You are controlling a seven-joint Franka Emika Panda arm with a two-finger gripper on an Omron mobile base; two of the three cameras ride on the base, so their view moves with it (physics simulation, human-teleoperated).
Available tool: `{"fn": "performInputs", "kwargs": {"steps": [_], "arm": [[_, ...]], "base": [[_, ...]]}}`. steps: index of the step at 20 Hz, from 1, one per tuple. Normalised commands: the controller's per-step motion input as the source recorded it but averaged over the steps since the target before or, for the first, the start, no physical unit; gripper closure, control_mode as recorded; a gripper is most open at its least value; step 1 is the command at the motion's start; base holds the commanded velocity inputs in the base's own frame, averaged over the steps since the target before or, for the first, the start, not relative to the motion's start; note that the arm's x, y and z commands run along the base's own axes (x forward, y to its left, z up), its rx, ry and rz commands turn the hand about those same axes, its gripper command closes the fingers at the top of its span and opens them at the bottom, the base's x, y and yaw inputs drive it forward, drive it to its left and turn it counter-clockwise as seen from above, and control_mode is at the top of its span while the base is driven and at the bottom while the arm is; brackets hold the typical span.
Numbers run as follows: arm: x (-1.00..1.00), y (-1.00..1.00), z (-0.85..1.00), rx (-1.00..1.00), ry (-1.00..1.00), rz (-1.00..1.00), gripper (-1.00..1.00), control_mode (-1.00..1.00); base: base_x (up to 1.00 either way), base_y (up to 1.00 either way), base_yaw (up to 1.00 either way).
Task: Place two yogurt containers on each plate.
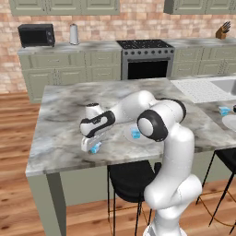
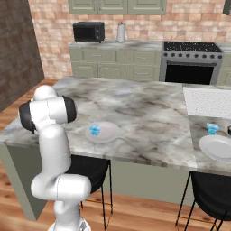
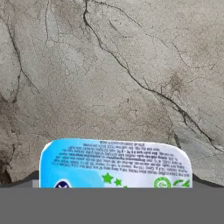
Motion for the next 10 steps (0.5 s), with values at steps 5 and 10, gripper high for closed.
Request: {"fn": "performInputs", "kwargs": {"steps": [5, 10], "arm": [[-0.20, 0.00, -0.05, 0.00, 0.00, 0.00, 1.00, -1.00], [-0.43, -0.03, 0.09, 0.00, 0.00, -0.02, 1.00, -1.00]], "base": [[0.00, 0.00, 0.00], [0.00, 0.00, 0.00]]}}
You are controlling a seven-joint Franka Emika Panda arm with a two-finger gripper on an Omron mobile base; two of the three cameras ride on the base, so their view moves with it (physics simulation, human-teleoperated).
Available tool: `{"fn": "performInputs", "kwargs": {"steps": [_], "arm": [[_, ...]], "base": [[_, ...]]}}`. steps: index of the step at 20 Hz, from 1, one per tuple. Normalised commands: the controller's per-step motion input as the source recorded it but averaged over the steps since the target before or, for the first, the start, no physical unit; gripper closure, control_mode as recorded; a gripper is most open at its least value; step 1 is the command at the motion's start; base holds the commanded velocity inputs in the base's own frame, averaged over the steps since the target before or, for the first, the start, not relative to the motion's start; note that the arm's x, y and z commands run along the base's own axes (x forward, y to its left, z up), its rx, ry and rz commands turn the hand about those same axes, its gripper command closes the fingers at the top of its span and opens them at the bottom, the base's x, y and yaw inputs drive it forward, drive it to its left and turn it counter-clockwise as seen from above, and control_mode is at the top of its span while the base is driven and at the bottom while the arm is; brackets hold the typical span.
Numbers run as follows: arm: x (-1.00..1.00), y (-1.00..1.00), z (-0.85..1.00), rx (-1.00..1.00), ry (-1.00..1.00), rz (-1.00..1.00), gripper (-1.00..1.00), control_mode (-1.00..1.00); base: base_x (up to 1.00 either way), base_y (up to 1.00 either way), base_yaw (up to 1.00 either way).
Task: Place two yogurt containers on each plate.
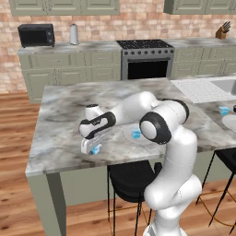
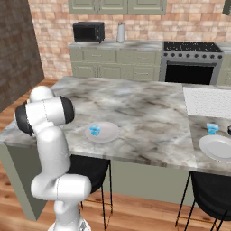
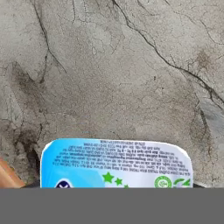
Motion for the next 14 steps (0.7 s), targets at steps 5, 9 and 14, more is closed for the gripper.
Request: {"fn": "performInputs", "kwargs": {"steps": [5, 9, 14], "arm": [[-0.57, -0.86, 0.36, 0.02, -0.03, -0.17, 1.00, -1.00], [-0.48, -0.69, 0.85, 0.00, -0.03, -0.26, 1.00, -1.00], [-0.37, -0.99, 0.47, 0.00, -0.03, -0.28, 1.00, -1.00]], "base": [[0.00, 0.00, 0.00], [0.00, 0.00, 0.00], [0.00, 0.00, 0.00]]}}
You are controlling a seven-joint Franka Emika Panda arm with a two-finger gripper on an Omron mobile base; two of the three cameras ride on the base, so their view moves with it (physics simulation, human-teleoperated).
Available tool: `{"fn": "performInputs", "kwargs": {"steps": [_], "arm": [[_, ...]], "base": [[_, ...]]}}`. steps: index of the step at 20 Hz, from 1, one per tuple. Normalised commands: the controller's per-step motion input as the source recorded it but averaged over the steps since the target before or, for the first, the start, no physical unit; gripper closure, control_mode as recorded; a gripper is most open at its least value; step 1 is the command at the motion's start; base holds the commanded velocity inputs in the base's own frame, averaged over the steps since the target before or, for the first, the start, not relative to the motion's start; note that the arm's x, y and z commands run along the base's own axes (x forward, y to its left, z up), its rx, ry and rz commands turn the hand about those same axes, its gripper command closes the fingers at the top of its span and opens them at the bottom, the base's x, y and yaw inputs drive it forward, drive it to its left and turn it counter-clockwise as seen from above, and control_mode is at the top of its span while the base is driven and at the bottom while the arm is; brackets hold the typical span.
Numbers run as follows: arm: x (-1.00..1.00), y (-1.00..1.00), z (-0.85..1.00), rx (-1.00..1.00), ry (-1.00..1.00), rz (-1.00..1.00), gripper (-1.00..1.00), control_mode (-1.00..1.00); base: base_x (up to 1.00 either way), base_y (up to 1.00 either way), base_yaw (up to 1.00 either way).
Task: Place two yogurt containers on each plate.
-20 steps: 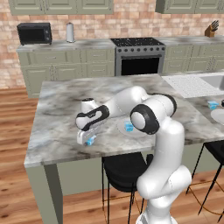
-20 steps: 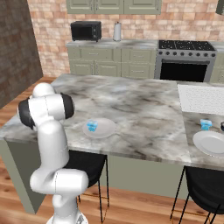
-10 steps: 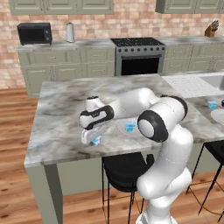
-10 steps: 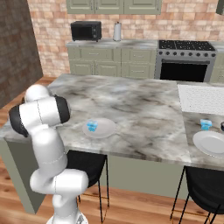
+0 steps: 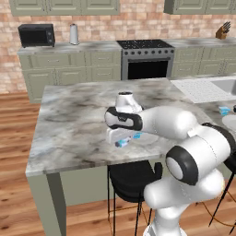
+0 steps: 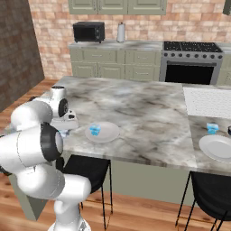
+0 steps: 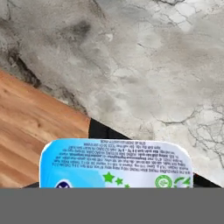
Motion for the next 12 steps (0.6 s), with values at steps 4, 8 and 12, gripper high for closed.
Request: {"fn": "performInputs", "kwargs": {"steps": [4, 8, 12], "arm": [[-0.03, -1.00, 0.30, 0.00, -0.06, -0.35, 1.00, -1.00], [0.00, -0.92, 0.26, 0.00, -0.05, -0.48, 1.00, -1.00], [0.00, -0.71, 0.27, 0.00, -0.05, -0.57, 1.00, -1.00]], "base": [[0.00, 0.00, 0.00], [0.00, 0.00, 0.00], [0.00, 0.00, 0.00]]}}
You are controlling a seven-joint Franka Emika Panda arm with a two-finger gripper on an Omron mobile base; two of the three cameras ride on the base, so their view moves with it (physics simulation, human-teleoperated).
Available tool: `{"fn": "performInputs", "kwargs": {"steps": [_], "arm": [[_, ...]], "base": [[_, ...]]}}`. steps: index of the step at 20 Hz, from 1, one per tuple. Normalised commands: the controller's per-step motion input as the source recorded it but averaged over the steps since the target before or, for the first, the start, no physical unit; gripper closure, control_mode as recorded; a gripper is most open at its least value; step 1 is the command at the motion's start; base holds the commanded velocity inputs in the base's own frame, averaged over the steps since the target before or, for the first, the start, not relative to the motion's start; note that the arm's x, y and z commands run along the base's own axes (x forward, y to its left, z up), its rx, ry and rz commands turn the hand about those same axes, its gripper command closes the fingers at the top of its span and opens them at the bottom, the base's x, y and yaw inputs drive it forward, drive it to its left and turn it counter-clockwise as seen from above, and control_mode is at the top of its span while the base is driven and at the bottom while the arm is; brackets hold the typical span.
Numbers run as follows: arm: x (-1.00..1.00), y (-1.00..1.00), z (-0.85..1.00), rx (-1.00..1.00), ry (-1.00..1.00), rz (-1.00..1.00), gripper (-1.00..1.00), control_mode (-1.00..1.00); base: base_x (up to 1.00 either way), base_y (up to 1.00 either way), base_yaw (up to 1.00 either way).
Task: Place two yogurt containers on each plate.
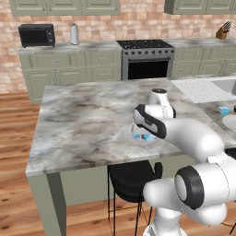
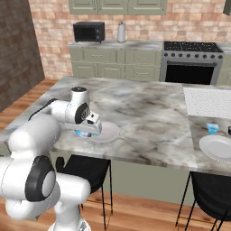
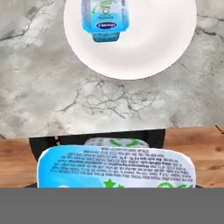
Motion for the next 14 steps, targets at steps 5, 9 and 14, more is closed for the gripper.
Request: {"fn": "performInputs", "kwargs": {"steps": [5, 9, 14], "arm": [[0.06, -0.73, 0.17, 0.00, -0.02, -0.58, 1.00, -1.00], [0.21, -0.74, 0.12, 0.00, -0.01, -0.57, 1.00, -1.00], [0.62, -0.41, 0.23, 0.02, -0.08, -0.14, 1.00, -1.00]], "base": [[0.00, 0.00, 0.00], [0.00, 0.00, 0.00], [0.00, 0.00, 0.00]]}}
